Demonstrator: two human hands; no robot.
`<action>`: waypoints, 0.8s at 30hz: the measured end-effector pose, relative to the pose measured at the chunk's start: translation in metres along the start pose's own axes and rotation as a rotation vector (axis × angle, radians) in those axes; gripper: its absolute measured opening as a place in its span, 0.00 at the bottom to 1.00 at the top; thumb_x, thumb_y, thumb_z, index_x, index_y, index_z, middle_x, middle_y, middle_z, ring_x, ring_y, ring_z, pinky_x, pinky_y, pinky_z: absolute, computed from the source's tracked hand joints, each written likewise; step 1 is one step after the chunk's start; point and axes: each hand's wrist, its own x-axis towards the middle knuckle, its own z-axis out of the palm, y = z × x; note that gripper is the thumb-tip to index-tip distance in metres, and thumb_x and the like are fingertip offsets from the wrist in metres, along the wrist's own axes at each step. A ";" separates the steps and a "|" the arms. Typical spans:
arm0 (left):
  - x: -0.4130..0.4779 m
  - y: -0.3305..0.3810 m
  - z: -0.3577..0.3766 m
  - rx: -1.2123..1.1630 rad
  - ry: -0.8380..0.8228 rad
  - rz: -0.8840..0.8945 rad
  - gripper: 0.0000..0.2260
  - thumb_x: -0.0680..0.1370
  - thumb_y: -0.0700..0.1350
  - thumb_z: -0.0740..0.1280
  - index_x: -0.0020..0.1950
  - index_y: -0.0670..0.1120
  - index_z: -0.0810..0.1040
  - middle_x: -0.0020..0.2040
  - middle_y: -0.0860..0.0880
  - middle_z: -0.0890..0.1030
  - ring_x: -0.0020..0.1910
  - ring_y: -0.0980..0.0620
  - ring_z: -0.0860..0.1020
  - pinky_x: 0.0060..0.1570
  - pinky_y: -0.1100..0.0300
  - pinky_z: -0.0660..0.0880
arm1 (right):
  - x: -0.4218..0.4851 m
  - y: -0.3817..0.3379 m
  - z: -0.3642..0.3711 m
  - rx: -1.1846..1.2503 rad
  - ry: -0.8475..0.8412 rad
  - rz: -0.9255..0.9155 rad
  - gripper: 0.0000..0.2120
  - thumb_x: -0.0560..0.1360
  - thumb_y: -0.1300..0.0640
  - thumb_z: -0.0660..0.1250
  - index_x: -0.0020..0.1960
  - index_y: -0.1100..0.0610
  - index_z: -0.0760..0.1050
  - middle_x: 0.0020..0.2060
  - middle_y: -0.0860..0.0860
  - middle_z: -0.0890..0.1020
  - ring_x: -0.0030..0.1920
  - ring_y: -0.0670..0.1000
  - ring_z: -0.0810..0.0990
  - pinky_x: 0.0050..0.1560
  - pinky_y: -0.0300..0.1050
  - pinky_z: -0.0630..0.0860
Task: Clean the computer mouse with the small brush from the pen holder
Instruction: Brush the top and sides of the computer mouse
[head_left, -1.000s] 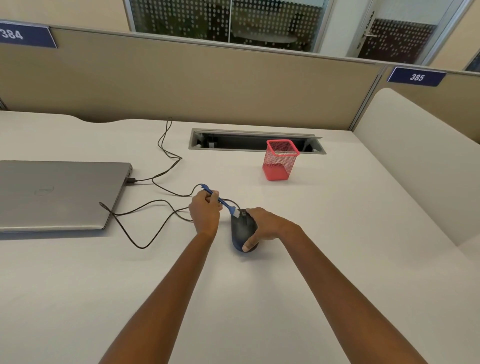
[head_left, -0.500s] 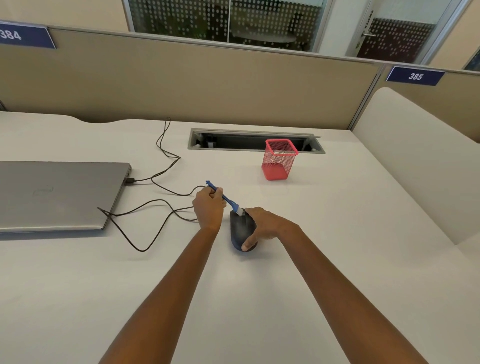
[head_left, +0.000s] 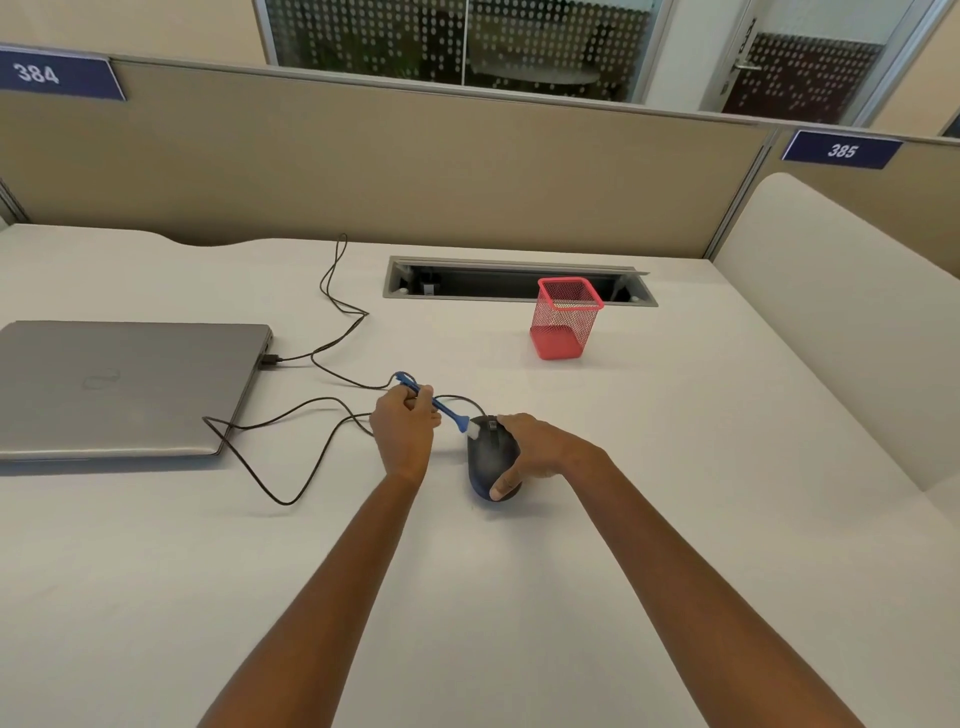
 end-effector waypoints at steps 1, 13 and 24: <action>-0.003 -0.001 0.002 -0.011 -0.013 -0.014 0.07 0.77 0.39 0.63 0.39 0.38 0.74 0.37 0.43 0.79 0.30 0.51 0.77 0.32 0.68 0.75 | 0.000 0.000 0.000 0.000 0.000 -0.001 0.39 0.62 0.55 0.78 0.68 0.56 0.62 0.66 0.55 0.67 0.64 0.56 0.69 0.62 0.50 0.72; -0.010 -0.010 -0.014 0.083 0.084 0.015 0.09 0.77 0.40 0.61 0.38 0.39 0.72 0.34 0.42 0.77 0.40 0.40 0.79 0.43 0.52 0.74 | -0.001 -0.001 -0.001 0.001 0.000 0.003 0.40 0.63 0.55 0.78 0.68 0.57 0.61 0.67 0.55 0.67 0.64 0.56 0.69 0.62 0.50 0.71; -0.030 -0.008 -0.005 -0.071 0.019 -0.079 0.08 0.76 0.40 0.64 0.39 0.38 0.75 0.35 0.43 0.79 0.29 0.54 0.77 0.29 0.73 0.73 | -0.001 -0.002 -0.001 0.007 -0.004 -0.013 0.39 0.62 0.56 0.78 0.67 0.57 0.63 0.65 0.55 0.69 0.62 0.56 0.70 0.63 0.51 0.72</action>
